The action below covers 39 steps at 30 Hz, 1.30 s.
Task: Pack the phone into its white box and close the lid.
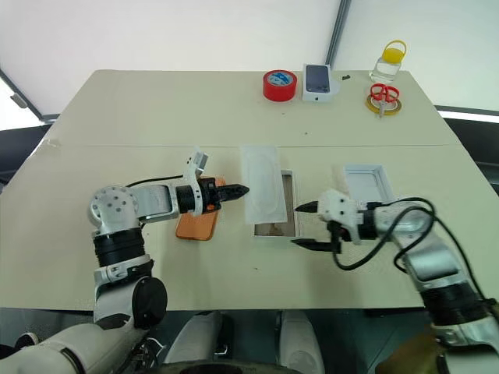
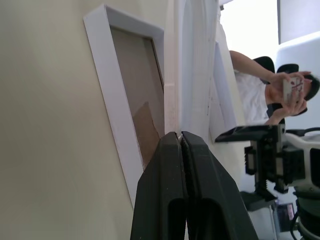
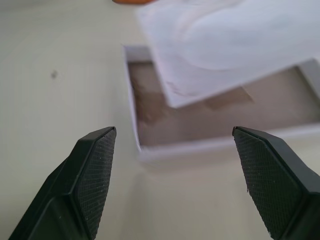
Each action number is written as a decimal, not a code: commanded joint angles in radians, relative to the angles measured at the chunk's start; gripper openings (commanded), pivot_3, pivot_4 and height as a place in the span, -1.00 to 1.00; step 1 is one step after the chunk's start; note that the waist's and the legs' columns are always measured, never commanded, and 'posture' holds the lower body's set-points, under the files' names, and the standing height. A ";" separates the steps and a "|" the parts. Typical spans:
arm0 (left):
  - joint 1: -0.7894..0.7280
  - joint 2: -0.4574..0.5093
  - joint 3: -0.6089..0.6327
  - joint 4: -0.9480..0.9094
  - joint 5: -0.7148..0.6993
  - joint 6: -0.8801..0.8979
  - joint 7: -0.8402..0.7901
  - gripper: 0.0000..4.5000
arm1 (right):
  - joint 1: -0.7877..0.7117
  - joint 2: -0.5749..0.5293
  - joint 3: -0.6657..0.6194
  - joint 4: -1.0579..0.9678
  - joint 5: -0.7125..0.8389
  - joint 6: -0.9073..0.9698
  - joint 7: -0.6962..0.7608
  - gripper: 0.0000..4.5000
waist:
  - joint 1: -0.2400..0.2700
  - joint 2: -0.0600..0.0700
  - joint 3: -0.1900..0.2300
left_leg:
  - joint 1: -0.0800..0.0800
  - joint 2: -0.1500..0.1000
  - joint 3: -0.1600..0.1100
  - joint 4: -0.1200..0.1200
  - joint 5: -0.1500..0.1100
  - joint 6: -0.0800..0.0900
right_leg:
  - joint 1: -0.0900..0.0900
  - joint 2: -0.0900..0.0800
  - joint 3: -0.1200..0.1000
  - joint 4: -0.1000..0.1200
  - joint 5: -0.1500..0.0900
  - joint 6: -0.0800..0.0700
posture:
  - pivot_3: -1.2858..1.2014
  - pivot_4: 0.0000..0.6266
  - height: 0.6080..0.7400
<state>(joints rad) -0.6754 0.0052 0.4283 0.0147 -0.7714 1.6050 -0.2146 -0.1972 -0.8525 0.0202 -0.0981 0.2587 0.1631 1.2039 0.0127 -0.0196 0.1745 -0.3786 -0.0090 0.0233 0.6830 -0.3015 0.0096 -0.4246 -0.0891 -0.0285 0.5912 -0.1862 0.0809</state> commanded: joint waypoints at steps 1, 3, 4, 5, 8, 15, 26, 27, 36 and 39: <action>-0.002 -0.002 -0.036 -0.025 -0.003 -0.017 -0.020 -1.00 | 0.006 -0.013 -0.054 0.015 0.003 -0.041 -0.020 0.73 | -0.002 0.000 0.000 | 0.000 0.000 0.000 0.000 0.000 0.000 | 0.000 0.000 0.000 0.000 0.000 0.000 | 0.03 -0.52 0.98; 0.000 -0.006 -0.046 -0.008 0.000 -0.033 -0.021 -1.00 | 0.003 -0.008 -0.059 0.025 -0.002 -0.056 -0.035 0.73 | -0.002 0.000 0.000 | 0.000 0.000 0.000 0.000 0.000 0.000 | 0.000 0.001 0.000 0.000 0.000 0.000 | 0.03 -0.52 0.98; 0.000 -0.007 -0.051 -0.002 0.002 -0.042 -0.022 -1.00 | 0.001 -0.007 -0.059 0.027 -0.005 -0.063 -0.040 0.73 | -0.001 0.000 0.000 | 0.000 0.000 0.000 0.000 0.000 0.000 | 0.000 0.001 0.000 0.000 0.000 0.000 | 0.03 -0.52 0.98; 0.002 -0.008 -0.059 0.003 0.004 -0.049 -0.023 -1.00 | 0.002 -0.004 -0.058 0.025 -0.005 -0.065 -0.045 0.73 | -0.001 0.000 0.000 | 0.000 0.000 0.000 0.000 0.000 0.000 | 0.000 0.001 0.000 0.000 0.000 0.000 | 0.03 -0.52 0.98; 0.003 -0.004 -0.081 0.020 0.005 -0.067 -0.033 -1.00 | 0.007 0.001 -0.053 0.011 -0.004 -0.062 -0.057 0.73 | 0.000 -0.001 0.000 | 0.000 0.000 0.000 0.000 0.000 0.000 | 0.000 0.000 0.000 0.000 0.000 0.000 | 0.03 -0.52 0.98; -0.027 0.005 -0.086 0.044 0.001 -0.049 -0.042 0.07 | 0.005 0.001 -0.060 0.011 0.000 -0.067 -0.071 0.76 | 0.000 -0.001 0.001 | -0.001 0.000 0.000 0.000 0.000 0.000 | 0.000 0.000 0.000 -0.002 0.000 0.000 | 0.03 -0.52 0.98; -0.029 0.214 -0.213 -0.058 0.034 -0.299 -0.217 0.32 | -0.150 0.159 -0.027 0.026 0.027 -0.025 -0.180 0.37 | -0.002 -0.001 0.001 | -0.003 0.001 0.000 0.000 0.000 0.000 | -0.002 0.001 0.000 -0.001 0.000 0.000 | 0.03 -0.52 0.98; -0.010 0.245 -0.240 -0.077 0.068 -0.381 -0.246 0.32 | -0.159 0.176 -0.005 0.034 0.003 -0.042 -0.188 0.16 | -0.002 -0.001 0.001 | -0.003 0.001 0.000 0.000 0.000 0.000 | -0.003 0.001 0.000 -0.001 0.000 0.000 | 0.03 -0.52 0.98; 0.203 0.510 -0.463 -0.032 0.496 -1.101 -0.390 0.32 | -0.273 0.297 0.206 0.237 -0.331 -0.179 -0.392 -0.98 | 0.001 0.001 0.002 | -0.011 0.001 0.001 -0.001 0.003 -0.005 | -0.011 -0.001 0.000 -0.001 0.002 -0.005 | 0.03 -0.52 0.98; 0.258 0.515 -0.424 -0.016 0.500 -1.213 -0.408 0.32 | -0.277 0.284 0.233 0.233 -0.342 -0.204 -0.352 -0.98 | 0.001 0.001 0.002 | -0.012 0.000 0.001 -0.001 0.003 -0.005 | -0.012 -0.002 -0.001 -0.001 0.002 -0.006 | 0.03 -0.52 0.98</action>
<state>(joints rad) -0.4273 0.5254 -0.0241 0.0173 -0.2684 0.4668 -0.6088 -0.4609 -0.5572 0.2411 0.1553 -0.0746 -0.0094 0.8273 0.0137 -0.0191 0.1761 -0.3904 -0.0091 0.0239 0.6824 -0.2985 0.0049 -0.4360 -0.0913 -0.0293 0.5896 -0.1845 0.0751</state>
